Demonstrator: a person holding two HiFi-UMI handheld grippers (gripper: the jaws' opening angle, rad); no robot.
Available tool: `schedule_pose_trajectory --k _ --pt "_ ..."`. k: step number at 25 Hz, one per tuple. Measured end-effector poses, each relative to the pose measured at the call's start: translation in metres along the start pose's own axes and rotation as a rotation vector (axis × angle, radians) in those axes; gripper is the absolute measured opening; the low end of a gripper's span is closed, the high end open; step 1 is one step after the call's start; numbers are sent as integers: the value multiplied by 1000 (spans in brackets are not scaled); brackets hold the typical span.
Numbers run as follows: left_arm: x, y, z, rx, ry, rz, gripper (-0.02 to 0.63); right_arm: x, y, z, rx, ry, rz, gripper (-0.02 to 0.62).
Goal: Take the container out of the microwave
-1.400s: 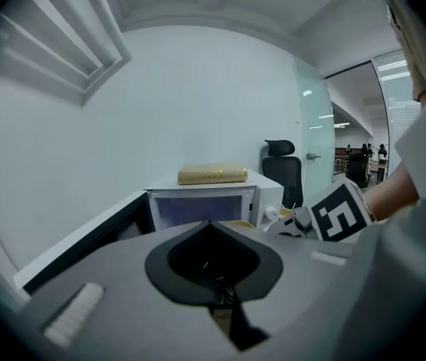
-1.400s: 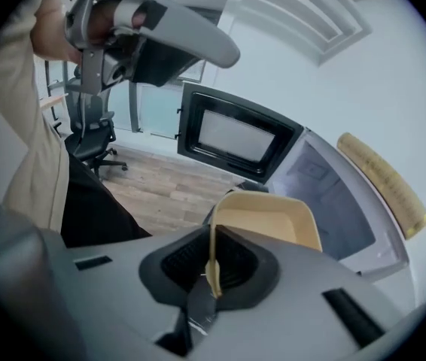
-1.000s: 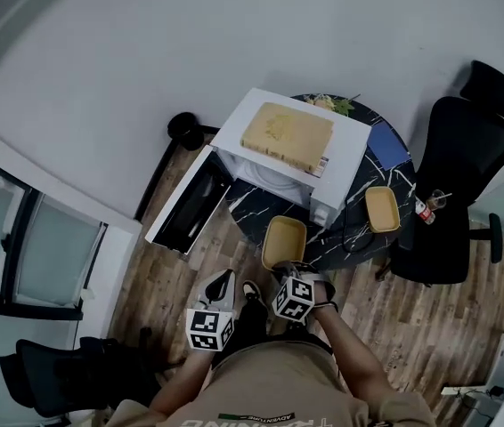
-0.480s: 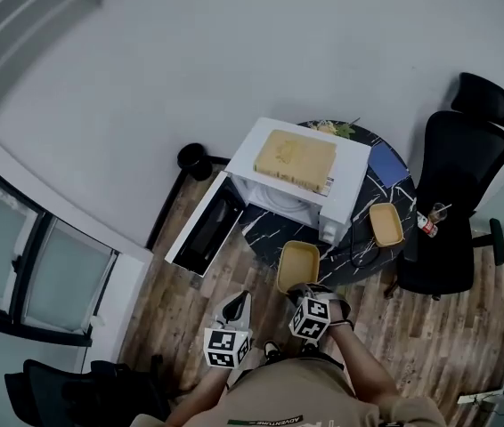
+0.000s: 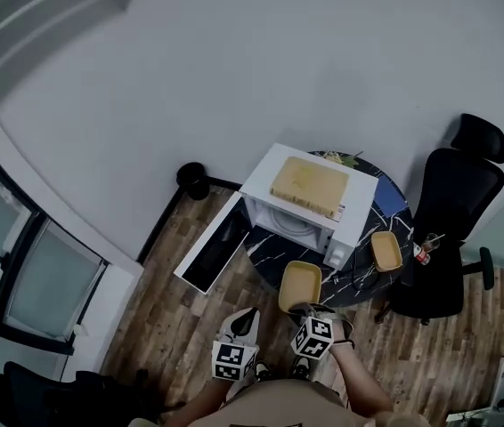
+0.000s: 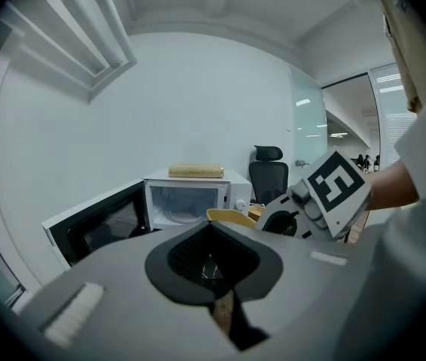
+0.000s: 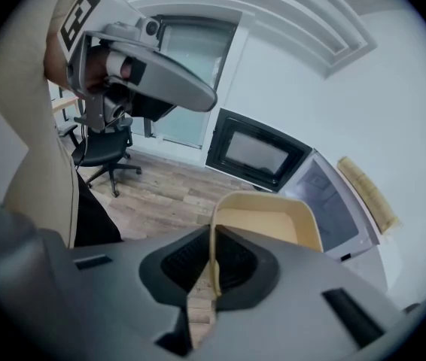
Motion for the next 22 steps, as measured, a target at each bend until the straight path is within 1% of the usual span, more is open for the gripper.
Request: schedule_pose_trajectory --k 3,5,11,17,22 --pt "-1 -5 2 1 19 9 5 4 -3 2 -33 28 7 9" --pt "2 -8 4 -8 29 12 5 6 -7 1 -47 28 14 9" --pt "11 -16 7 -12 25 47 5 8 -12 -3 -10 8 11 9" --pt "25 -8 9 4 5 45 5 11 -19 -11 18 -3 10 9" --pt "29 -5 16 -8 13 41 5 16 -17 -18 22 3 3 9"
Point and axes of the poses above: the fingertips, and each gripper's own axes: x backward along the fingers, z to its right, y out of its underside, the point moved 3 cm from there along x, backward along the fingers, and after that the axes turned 11 degrees about x, right-handed, at the moved point
